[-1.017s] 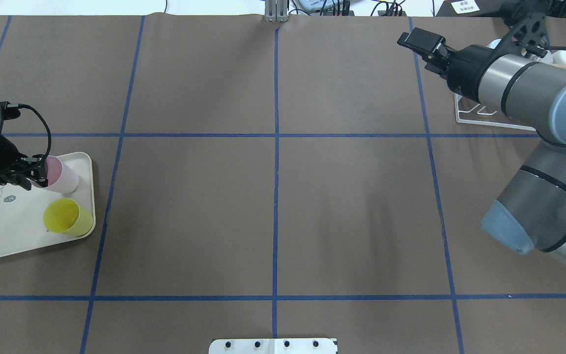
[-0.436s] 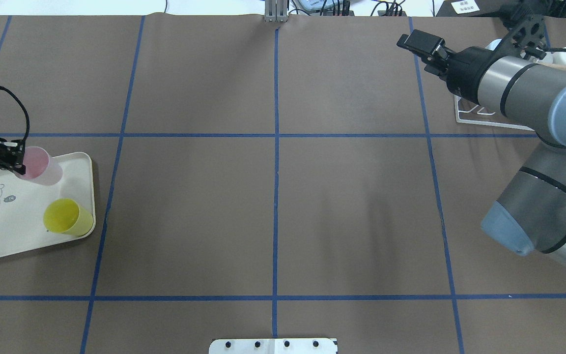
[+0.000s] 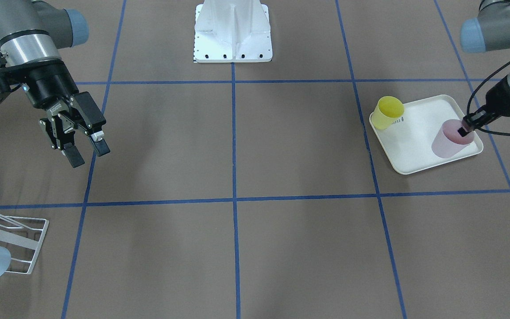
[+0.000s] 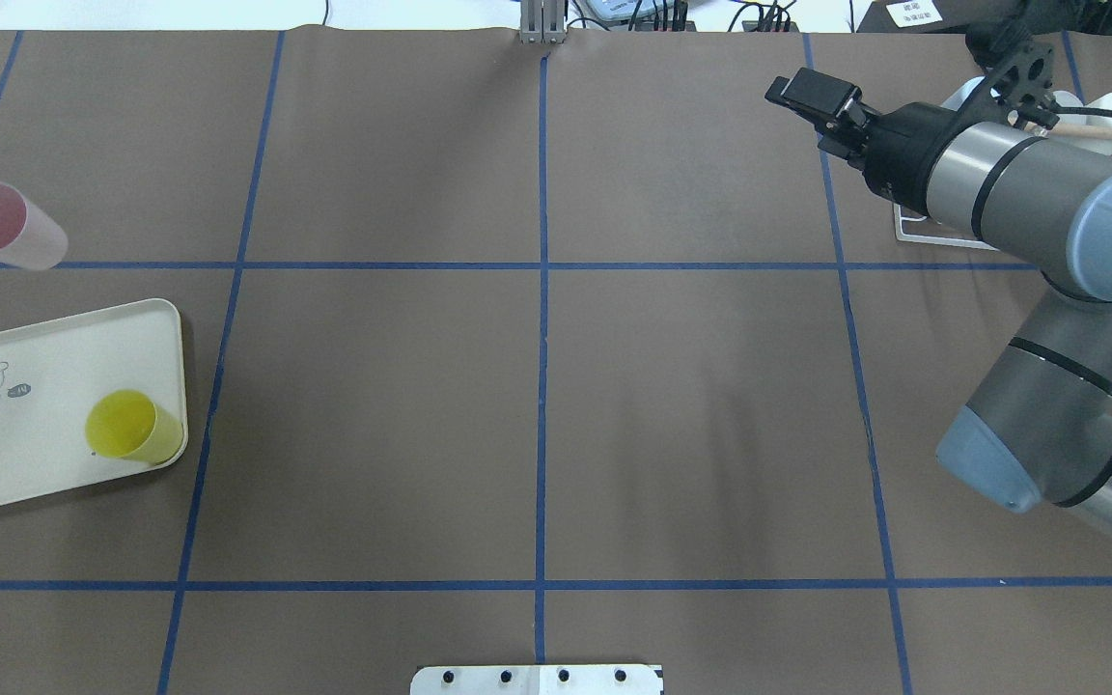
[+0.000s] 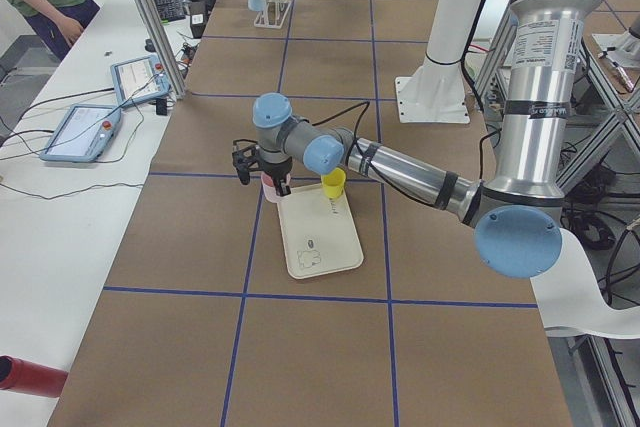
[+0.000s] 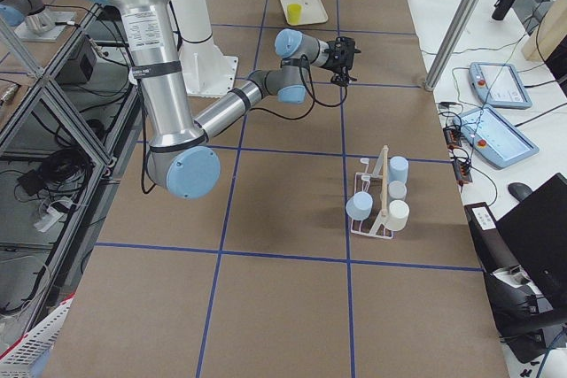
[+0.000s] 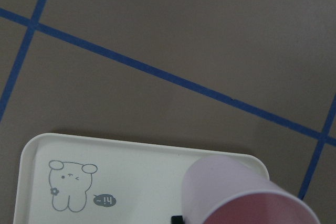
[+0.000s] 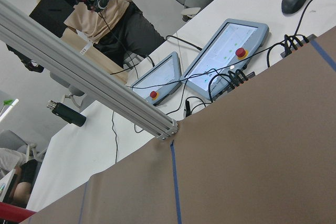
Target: Transfer IKEA cup to right arm and place on rack
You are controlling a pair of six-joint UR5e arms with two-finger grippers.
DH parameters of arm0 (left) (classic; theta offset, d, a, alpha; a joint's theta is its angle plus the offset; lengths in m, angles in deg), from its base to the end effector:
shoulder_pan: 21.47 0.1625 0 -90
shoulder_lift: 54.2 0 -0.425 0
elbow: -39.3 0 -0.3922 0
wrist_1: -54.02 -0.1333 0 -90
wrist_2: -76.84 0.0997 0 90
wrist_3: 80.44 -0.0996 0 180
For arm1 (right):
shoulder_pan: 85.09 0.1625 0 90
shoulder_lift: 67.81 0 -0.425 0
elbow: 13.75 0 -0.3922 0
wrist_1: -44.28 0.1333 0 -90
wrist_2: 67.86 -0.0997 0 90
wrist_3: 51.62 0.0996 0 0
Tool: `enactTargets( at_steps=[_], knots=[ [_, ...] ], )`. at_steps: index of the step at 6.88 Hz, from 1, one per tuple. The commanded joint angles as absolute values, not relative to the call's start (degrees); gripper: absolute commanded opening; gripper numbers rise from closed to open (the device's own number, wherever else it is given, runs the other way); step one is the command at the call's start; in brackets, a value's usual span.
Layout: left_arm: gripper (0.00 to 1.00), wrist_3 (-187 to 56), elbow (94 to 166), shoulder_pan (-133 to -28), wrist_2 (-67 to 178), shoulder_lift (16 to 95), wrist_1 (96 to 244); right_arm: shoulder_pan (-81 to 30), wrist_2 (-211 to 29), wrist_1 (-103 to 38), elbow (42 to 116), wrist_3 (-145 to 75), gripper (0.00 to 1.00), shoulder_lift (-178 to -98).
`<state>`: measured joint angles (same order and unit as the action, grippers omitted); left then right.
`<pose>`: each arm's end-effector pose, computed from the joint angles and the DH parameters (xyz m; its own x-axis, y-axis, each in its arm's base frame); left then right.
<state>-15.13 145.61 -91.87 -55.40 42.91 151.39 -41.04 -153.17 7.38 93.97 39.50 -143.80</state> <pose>0.1173 -0.5271 0.4407 0.5049 -0.4961 -0.7063 0.4084 0.8582 -0.3109 -0.2929 -0.4801 0.2782 0.0501 0.0755 0.9959 -0.7526 0.6584 -0.0121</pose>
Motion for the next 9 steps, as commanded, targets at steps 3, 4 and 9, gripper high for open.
enactTargets(
  at_steps=[3, 4, 9],
  knots=[
    [0.0, 16.9, 145.8, -87.6, -48.7, 52.4, 166.7, -44.4, -152.8, 16.1, 91.7, 50.4, 0.99, -143.3],
    [0.0, 24.9, 145.7, -83.5, -43.7, 52.7, 172.9, -44.7, -152.8, 16.7, 91.9, 52.2, 0.99, -143.0],
    [0.0, 52.5, 144.7, -66.6, -23.4, 59.2, 202.4, -46.7, -152.8, 18.6, 91.6, 64.6, 0.99, -137.0]
  ],
)
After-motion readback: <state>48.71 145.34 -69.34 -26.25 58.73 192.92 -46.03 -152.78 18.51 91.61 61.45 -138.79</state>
